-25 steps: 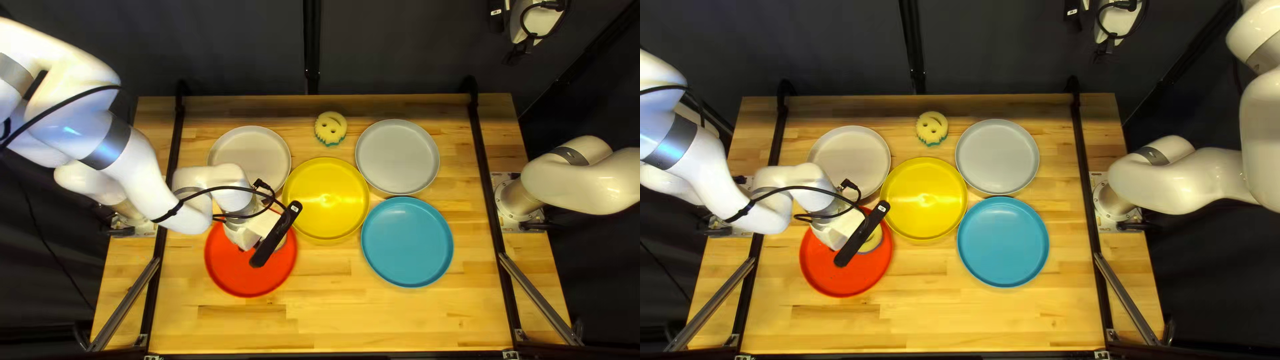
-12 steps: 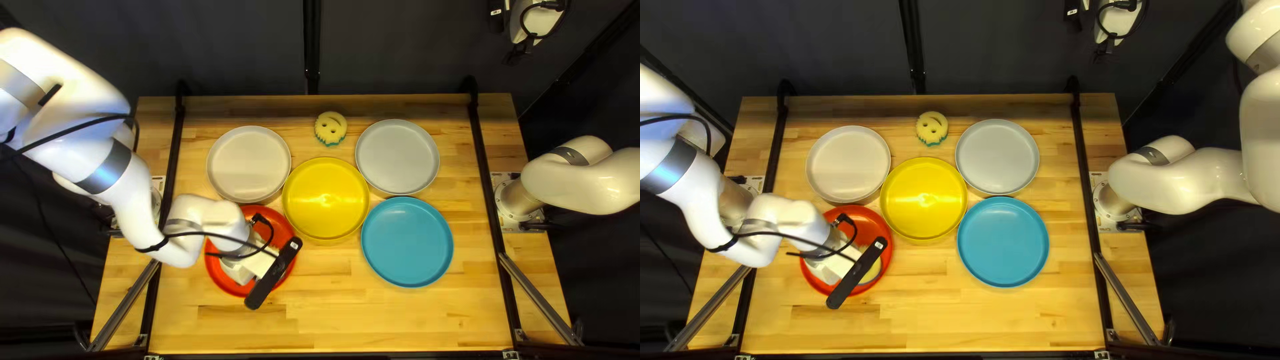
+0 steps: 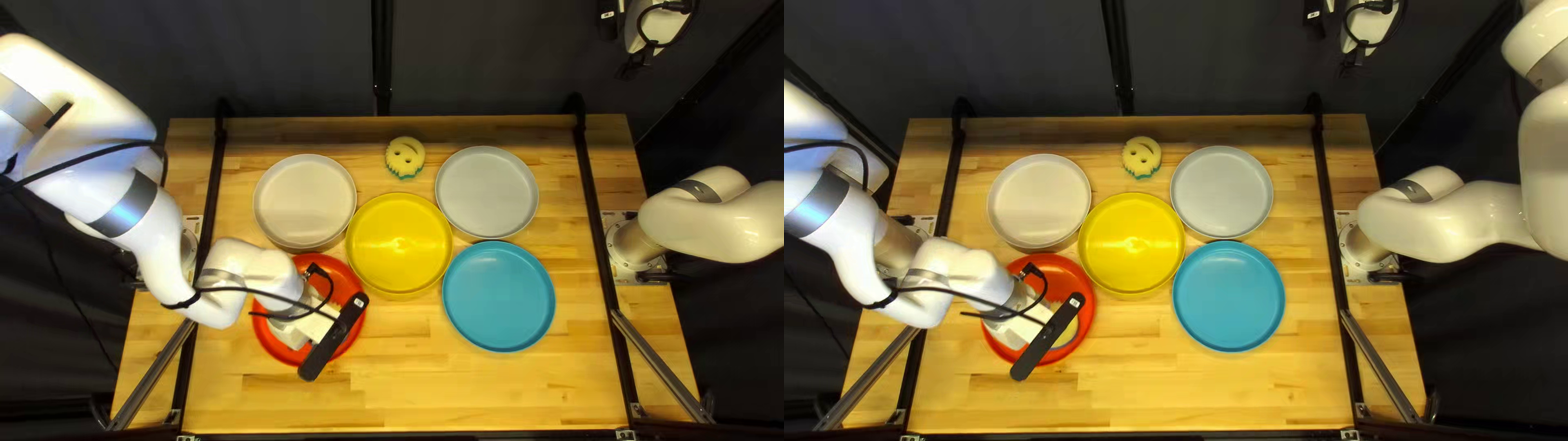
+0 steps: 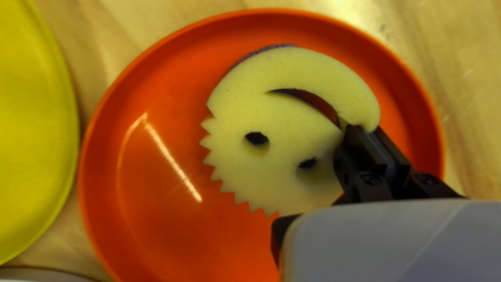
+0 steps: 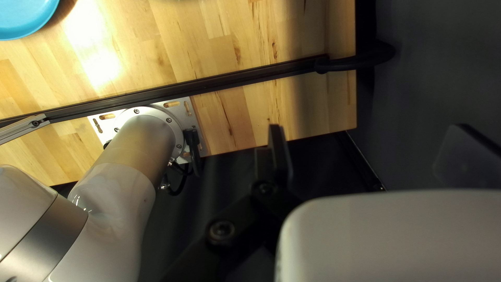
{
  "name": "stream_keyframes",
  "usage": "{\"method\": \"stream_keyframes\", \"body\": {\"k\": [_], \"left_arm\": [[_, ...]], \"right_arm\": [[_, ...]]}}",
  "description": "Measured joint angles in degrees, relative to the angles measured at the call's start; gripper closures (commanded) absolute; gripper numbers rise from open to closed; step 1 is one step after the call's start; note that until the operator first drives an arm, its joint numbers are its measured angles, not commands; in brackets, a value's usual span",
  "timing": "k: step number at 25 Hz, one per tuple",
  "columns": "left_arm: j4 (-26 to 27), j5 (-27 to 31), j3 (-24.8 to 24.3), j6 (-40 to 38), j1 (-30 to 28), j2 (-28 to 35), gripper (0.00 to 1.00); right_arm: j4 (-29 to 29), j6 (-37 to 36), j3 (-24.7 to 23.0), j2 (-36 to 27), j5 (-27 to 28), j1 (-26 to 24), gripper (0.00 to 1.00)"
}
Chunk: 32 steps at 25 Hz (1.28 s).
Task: Pick up sponge and scrub the plate
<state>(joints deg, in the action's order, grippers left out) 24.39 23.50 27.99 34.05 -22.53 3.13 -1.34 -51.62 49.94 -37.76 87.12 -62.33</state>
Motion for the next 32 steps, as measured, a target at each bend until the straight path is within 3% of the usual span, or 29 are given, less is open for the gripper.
{"method": "stream_keyframes", "body": {"k": [6, 21, 26, 32], "left_arm": [[0.86, -0.16, 0.66, 2.03, 0.12, -1.0, 1.0], [-6.64, 1.45, 1.96, -15.12, -11.2, -0.36, 1.0], [-4.39, 0.85, -0.67, -11.0, -9.0, 0.55, 1.0], [2.33, -0.75, -5.83, -1.68, -5.32, 2.69, 1.0]], "right_arm": [[0.0, 0.0, 0.0, 0.0, 0.0, 0.0, 0.0], [0.0, 0.0, 0.0, 0.0, 0.0, 0.0, 0.0], [0.0, 0.0, 0.0, 0.0, 0.0, 0.0, 0.0], [0.0, 0.0, 0.0, 0.0, 0.0, 0.0, 0.0]]}}
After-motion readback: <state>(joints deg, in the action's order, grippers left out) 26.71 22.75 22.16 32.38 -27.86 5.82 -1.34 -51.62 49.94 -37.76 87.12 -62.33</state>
